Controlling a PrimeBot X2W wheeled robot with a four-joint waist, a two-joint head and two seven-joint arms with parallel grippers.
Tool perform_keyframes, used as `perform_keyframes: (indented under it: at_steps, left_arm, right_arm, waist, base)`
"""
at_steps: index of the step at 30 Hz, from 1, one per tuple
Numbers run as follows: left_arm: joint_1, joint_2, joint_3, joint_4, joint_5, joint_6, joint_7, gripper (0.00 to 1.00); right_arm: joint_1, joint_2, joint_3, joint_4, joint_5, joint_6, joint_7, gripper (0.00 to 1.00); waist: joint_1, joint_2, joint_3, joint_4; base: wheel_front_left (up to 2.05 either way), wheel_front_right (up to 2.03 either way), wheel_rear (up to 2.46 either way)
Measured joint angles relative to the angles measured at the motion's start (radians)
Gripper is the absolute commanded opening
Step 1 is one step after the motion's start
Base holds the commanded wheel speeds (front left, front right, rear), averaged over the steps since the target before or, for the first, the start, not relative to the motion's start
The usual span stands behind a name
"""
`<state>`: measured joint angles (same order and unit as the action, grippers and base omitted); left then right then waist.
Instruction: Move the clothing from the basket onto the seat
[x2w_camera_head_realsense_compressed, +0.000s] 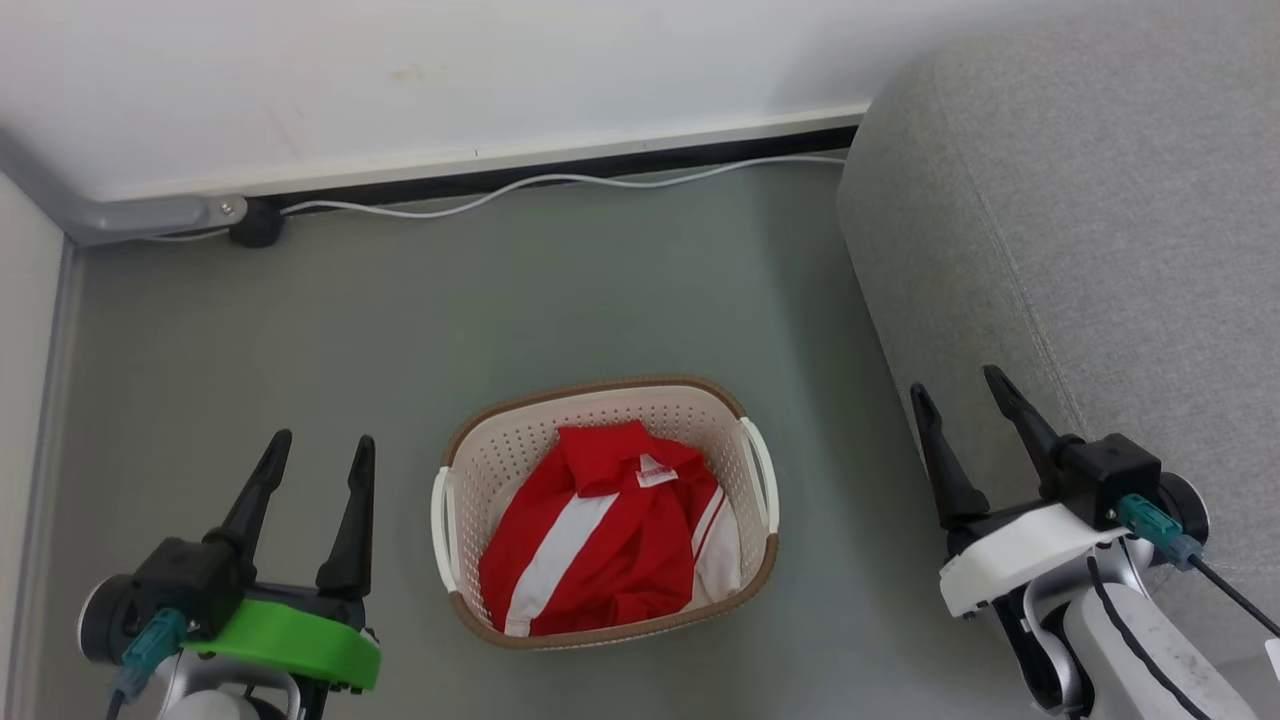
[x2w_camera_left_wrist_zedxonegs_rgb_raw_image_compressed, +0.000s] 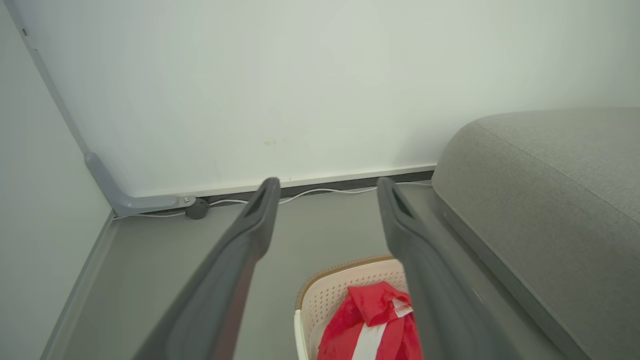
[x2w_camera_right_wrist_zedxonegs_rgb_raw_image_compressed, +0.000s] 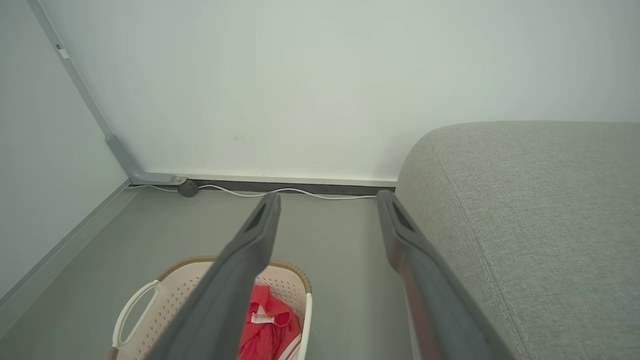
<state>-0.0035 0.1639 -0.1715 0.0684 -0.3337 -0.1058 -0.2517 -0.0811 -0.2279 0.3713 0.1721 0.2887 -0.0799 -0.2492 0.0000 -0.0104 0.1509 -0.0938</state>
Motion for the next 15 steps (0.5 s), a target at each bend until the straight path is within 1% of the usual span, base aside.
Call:
perform_keyframes:
  at_steps: [8, 10, 15]
  left_arm:
    - [-0.1, 0.007, -0.043, -0.013, 0.036, -0.004, 0.025, 1.0]
    - [-0.128, 0.007, -0.059, -0.017, 0.04, -0.005, 0.039, 1.0]
    - [-0.201, 0.002, -0.111, -0.022, 0.057, -0.01, 0.082, 1.0]
  right_arm:
    - [-0.05, 0.025, 0.016, -0.019, -0.012, 0.01, -0.001, 1.0]
    - [-0.065, 0.036, 0.019, -0.03, -0.016, 0.019, -0.001, 1.0]
    - [-0.102, 0.046, 0.023, -0.038, -0.034, 0.027, -0.001, 1.0]
  waist:
    - [0.0, 0.0, 0.106, -0.027]
    - [0.0001, 0.0, 0.134, -0.034]
    - [0.0001, 0.0, 0.204, -0.05]
  base:
    - [0.0, 0.0, 0.0]
    - [0.0, 0.0, 0.0]
    - [0.0, 0.0, 0.0]
